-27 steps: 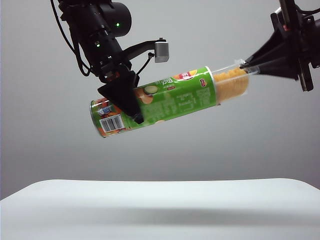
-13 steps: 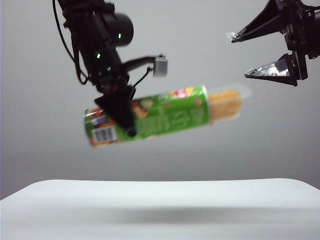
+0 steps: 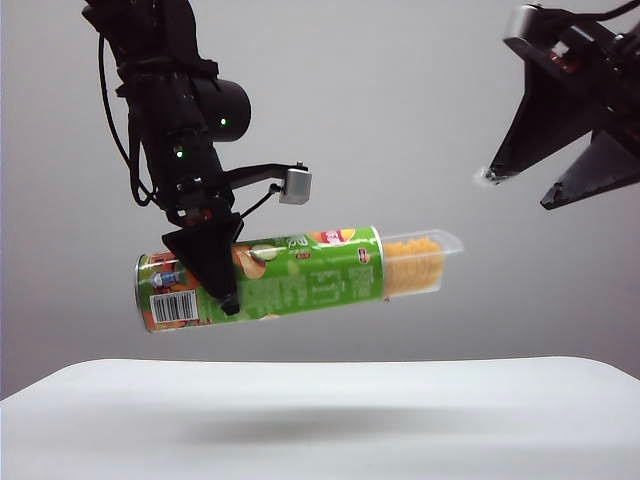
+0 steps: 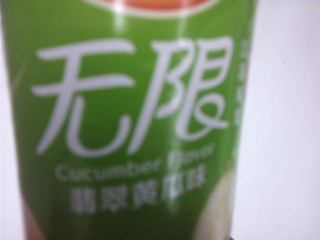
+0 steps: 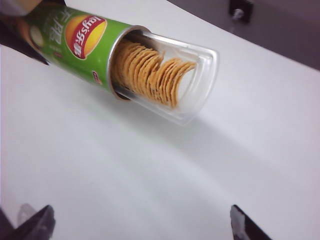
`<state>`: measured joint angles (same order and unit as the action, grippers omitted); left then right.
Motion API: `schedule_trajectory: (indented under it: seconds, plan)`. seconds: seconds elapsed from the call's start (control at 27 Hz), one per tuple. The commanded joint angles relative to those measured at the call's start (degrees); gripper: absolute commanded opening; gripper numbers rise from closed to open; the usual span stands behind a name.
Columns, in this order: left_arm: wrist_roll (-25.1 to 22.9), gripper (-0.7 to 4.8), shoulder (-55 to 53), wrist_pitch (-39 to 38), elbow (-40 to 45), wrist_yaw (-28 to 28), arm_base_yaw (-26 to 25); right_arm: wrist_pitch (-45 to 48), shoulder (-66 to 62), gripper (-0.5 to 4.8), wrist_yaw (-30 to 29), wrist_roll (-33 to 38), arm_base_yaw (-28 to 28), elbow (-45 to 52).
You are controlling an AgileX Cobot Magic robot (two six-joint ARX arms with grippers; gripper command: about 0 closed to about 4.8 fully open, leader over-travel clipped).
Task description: Pick up the green tub of chips from the desk, pull out the transparent container with the chips inside partially, and then place the chips back on the desk.
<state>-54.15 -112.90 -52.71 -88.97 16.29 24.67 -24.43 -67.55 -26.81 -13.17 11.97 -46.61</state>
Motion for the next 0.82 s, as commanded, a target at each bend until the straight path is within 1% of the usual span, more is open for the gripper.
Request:
schedule_trajectory:
  seconds: [0.04, 0.3, 0.41, 0.48, 0.52, 0.56, 0.63, 0.82]
  plan:
    - [0.15, 2.51, 0.26, 2.75, 2.95, 0.83, -0.31, 0.26, 1.9, 4.79, 4.85, -0.55, 2.14, -0.37]
    - [0.2, 2.51, -1.01, 9.73, 10.4, 0.2, -1.09, 0.13, 2.49, 4.79, 4.76, -0.28, 2.32, -0.37]
    - [0.31, 2.51, -1.97, 11.54, 12.26, 0.22, -1.11, 0.26, 2.49, 4.79, 4.61, -0.28, 2.32, -0.37]
    - [1.18, 2.52, -2.89, 12.66, 12.63, 0.17, -1.11, 0.28, 2.49, 4.79, 4.61, -0.31, 2.32, -0.37]
    - [1.9, 2.57, -3.3, 13.05, 12.7, 0.24, -1.11, 0.26, 2.49, 4.79, 4.61, -0.28, 2.32, -0.37]
    - [2.34, 3.07, -4.2, 13.77, 12.72, 0.13, -1.11, 0.26, 2.49, 4.79, 4.59, -0.28, 2.32, -0.37]
    - [2.58, 3.5, -4.96, 14.32, 12.72, -0.24, -1.09, 0.17, 2.49, 4.79, 4.59, -0.28, 2.32, -0.37]
    - [4.11, 3.5, -6.1, 15.37, 12.79, -0.72, -1.09, 0.2, 2.49, 4.79, 3.74, -0.26, 2.34, -0.37]
